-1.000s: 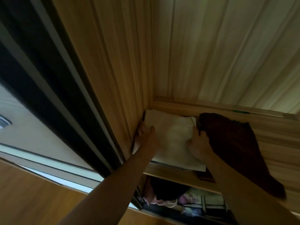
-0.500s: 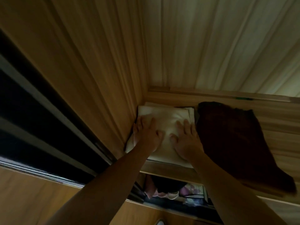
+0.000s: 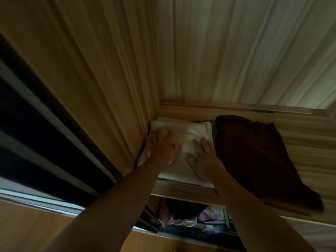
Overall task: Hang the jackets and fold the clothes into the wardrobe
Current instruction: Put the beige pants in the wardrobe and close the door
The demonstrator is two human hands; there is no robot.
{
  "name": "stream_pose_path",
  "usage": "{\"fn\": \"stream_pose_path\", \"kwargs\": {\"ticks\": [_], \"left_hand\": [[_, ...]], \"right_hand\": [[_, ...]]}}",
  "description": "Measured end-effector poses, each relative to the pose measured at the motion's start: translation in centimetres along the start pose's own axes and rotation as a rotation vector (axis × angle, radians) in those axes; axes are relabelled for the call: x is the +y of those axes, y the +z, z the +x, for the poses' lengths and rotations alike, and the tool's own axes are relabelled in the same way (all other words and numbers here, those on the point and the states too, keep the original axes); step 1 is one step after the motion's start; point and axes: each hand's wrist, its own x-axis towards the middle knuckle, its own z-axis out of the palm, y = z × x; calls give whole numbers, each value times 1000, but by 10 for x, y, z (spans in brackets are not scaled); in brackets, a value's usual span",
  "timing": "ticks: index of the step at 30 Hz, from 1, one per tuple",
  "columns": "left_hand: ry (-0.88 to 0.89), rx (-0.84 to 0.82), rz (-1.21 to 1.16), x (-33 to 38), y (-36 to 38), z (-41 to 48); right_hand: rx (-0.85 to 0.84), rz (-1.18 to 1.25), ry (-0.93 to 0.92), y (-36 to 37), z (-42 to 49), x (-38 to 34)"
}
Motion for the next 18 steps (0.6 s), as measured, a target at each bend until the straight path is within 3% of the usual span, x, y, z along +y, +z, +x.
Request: {"fn": "stream_pose_path", "kwargs": {"ticks": [7,11,18], "left_hand": [[40,-5,-9,-13,2,-53],[111,-118,-58,-27,3,-105],[269,-164,-431,-28,-42,-223]], "right_hand": [[68,-142,-8,3,-40,-9],[-17,-77,-37,-5,-88,0],[-13,226,-121,-51,-203,-13]]}}
